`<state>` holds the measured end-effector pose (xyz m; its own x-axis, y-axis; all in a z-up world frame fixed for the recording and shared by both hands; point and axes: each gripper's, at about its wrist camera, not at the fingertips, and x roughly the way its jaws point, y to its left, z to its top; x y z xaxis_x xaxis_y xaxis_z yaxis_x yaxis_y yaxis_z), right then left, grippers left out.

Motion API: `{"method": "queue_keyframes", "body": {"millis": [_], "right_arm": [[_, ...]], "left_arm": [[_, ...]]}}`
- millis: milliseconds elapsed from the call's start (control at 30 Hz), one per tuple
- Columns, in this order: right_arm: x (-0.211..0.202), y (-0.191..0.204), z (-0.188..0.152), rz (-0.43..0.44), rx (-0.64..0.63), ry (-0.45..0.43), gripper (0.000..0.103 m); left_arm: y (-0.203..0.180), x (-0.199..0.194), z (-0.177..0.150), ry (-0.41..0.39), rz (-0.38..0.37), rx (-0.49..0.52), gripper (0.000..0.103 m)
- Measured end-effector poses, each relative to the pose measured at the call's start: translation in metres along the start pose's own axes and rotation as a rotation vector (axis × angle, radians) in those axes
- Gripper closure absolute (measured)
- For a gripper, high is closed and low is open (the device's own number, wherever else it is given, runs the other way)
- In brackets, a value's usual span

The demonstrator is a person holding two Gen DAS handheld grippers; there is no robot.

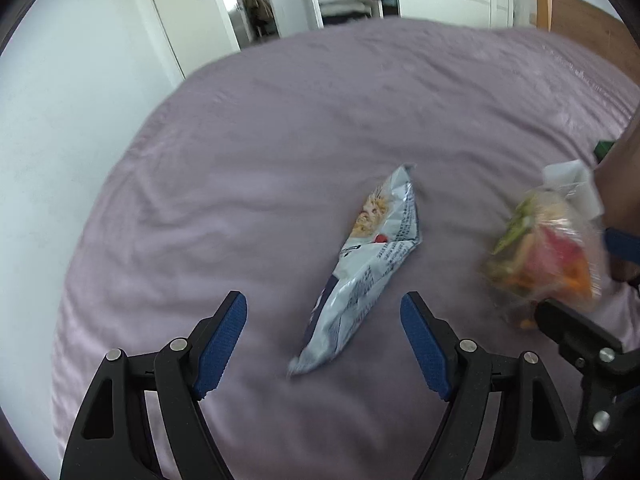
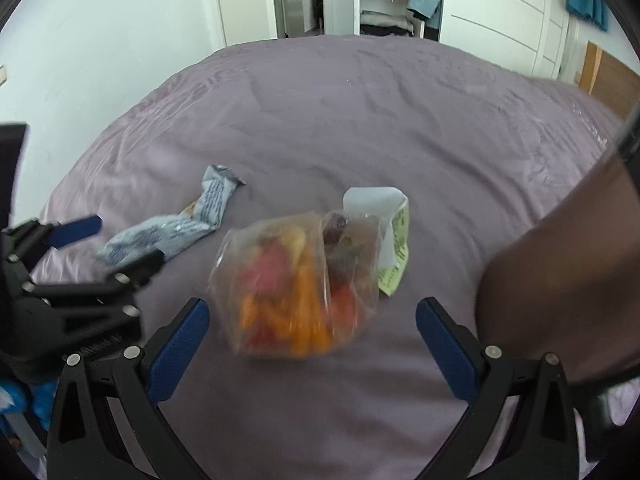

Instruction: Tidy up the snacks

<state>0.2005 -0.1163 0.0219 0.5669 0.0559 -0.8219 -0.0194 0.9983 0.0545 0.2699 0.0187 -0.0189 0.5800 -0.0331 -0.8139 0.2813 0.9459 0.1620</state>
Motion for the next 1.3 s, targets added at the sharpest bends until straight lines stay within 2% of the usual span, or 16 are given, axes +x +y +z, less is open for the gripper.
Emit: {"method": "queue_keyframes", "body": {"millis": [167,233,400,433,533,700,933,1067,1133,1233,1300], "right_arm": [[0.024,-0.002,0.007,0.011,0.034,0.014,0.0],[0.032,-0.003,0.008,0.015,0.043,0.024,0.0],[0.042,-0.004,0.007,0.01,0.038,0.032,0.0],[0.043,-0.005,0.007,0.018,0.042,0.035,0.0],[0.047,-0.007,0.008,0.023,0.049,0.048,0.0],[0.047,-0.004,0.009,0.004,0.006,0.045,0.0],[0.046,-0.004,0.009,0.032,0.002,0.041,0.0],[0.042,-0.004,0.007,0.048,-0.005,0.037,0.0],[0.039,-0.005,0.006,0.055,-0.006,0.036,0.004],[0.036,-0.007,0.005,0.061,-0.011,0.034,0.01],[0.034,-0.008,0.005,0.067,-0.014,0.034,0.014]], "left_arm": [[-0.003,0.03,0.009,0.042,-0.019,-0.026,0.028],[-0.002,0.037,0.011,0.052,-0.025,-0.051,0.025],[0.008,0.05,0.01,0.054,-0.061,-0.132,0.003],[0.013,0.054,0.008,0.064,-0.082,-0.155,0.002],[0.018,0.058,0.007,0.087,-0.116,-0.176,0.002],[0.008,0.056,0.005,0.085,-0.059,-0.147,0.001],[0.009,0.058,0.008,0.13,-0.059,-0.128,0.001],[0.006,0.058,0.011,0.117,-0.049,-0.113,0.004],[0.006,0.056,0.012,0.111,-0.05,-0.106,0.008],[0.003,0.052,0.012,0.109,-0.052,-0.093,0.018],[0.0,0.049,0.011,0.106,-0.053,-0.078,0.031]]}}
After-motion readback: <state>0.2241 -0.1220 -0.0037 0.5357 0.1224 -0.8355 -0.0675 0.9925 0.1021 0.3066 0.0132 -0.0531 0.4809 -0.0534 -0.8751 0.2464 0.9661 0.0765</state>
